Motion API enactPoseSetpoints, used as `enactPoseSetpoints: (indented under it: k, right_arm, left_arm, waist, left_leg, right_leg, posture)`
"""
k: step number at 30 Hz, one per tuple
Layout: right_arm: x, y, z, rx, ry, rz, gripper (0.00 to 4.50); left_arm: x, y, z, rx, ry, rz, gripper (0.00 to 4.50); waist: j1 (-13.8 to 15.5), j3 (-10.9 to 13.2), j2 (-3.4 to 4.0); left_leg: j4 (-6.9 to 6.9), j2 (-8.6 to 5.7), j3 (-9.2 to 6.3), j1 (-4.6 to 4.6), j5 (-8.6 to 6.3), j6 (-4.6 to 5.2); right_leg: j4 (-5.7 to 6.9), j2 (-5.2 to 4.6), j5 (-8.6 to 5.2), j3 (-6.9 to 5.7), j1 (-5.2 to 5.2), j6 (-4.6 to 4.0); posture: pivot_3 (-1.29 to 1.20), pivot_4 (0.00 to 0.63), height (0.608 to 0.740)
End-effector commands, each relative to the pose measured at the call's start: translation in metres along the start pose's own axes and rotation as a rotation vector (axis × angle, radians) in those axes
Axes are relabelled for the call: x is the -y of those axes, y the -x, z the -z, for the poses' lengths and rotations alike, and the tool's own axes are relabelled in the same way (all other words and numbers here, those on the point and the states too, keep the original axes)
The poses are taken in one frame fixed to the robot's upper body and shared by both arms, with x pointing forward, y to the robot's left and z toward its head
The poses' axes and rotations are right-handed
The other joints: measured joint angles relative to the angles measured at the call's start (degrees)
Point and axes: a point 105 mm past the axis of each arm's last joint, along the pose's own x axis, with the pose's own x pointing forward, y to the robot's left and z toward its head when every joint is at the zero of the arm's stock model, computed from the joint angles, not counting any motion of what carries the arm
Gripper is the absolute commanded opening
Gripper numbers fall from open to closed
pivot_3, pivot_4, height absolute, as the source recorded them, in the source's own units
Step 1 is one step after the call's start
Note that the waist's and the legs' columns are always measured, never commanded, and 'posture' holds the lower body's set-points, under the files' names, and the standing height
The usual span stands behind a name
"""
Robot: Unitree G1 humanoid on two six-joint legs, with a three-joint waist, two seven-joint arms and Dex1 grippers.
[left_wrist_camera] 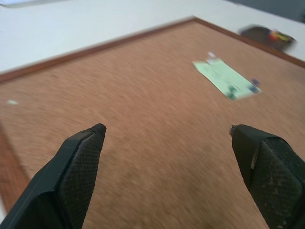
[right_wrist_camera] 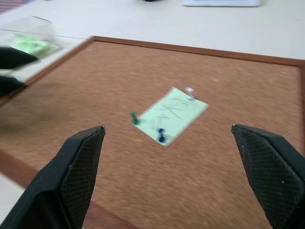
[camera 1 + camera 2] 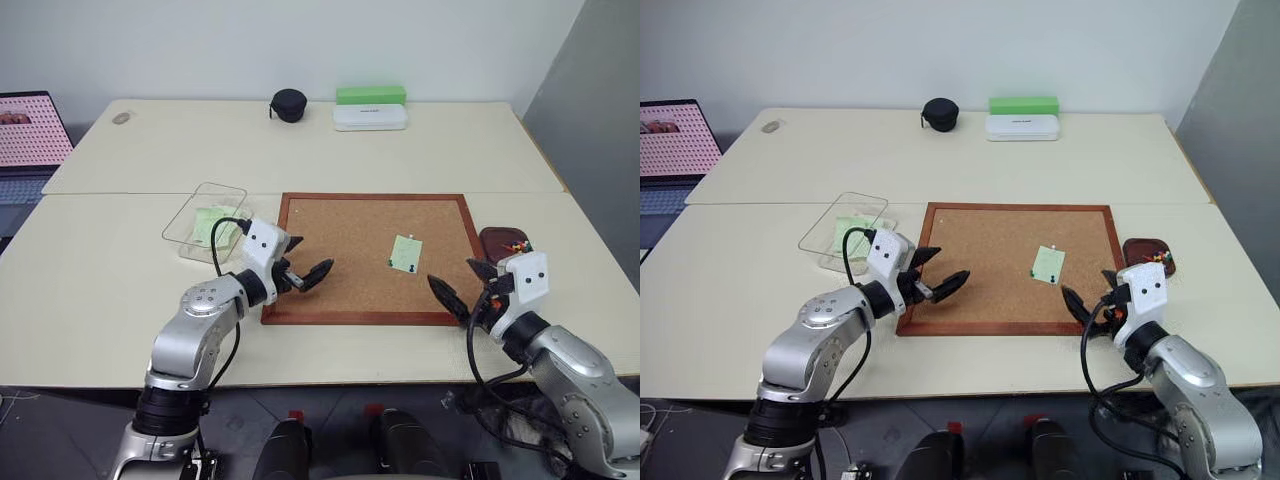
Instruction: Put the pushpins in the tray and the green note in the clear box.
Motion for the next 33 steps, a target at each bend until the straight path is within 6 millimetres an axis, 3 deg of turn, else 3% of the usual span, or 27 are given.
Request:
enactPoseSetpoints:
  k: [1,13,31,33]
  right_arm:
    - [-0.001,-0.001,-0.013,0.04,0.022,-0.029,4.5]
    - [0.008,-0.006,-0.01,0.044,0.017,-0.01,4.5]
    - [0.017,-0.007,-0.01,0.048,0.034,0.025,4.5]
    - [0.016,-0.009,-0.009,0.044,0.045,0.029,4.5]
  left_arm:
    - [-0.004,0.009,-0.012,0.017,-0.019,0.032,4.43]
    - [-0.007,0.016,-0.015,0.005,-0.023,0.021,4.43]
    - [-0.003,0.007,-0.023,0.071,0.009,0.027,4.43]
    - [-0.001,0.004,-0.025,0.084,0.015,0.039,4.08]
  waist:
    - [0.0,0.0,0.0]
    - [0.1,0.0,0.0]
    - [0.1,0.0,0.0]
    - [0.1,0.0,0.0]
  left_leg:
    - [0.0,0.01,0.0,0.0,0.0,0.0]
    - [0.0,0.01,0.01,-0.01,0.0,0.0]
    - [0.01,0.0,0.01,-0.01,0.0,0.0]
    - [0.0,0.0,0.01,-0.01,0.0,0.0]
  right_leg:
    - [0.0,0.0,0.0,0.0,0.0,0.0]
    - [-0.03,-0.02,0.0,0.01,0.0,0.0]
    - [-0.02,-0.02,0.0,0.02,0.0,0.0]
    - [-0.02,-0.02,0.0,0.02,0.0,0.0]
  posture:
    - [0.0,0.15,0.74]
    - [0.0,0.15,0.74]
    - [0.0,0.15,0.74]
    - [0.0,0.15,0.74]
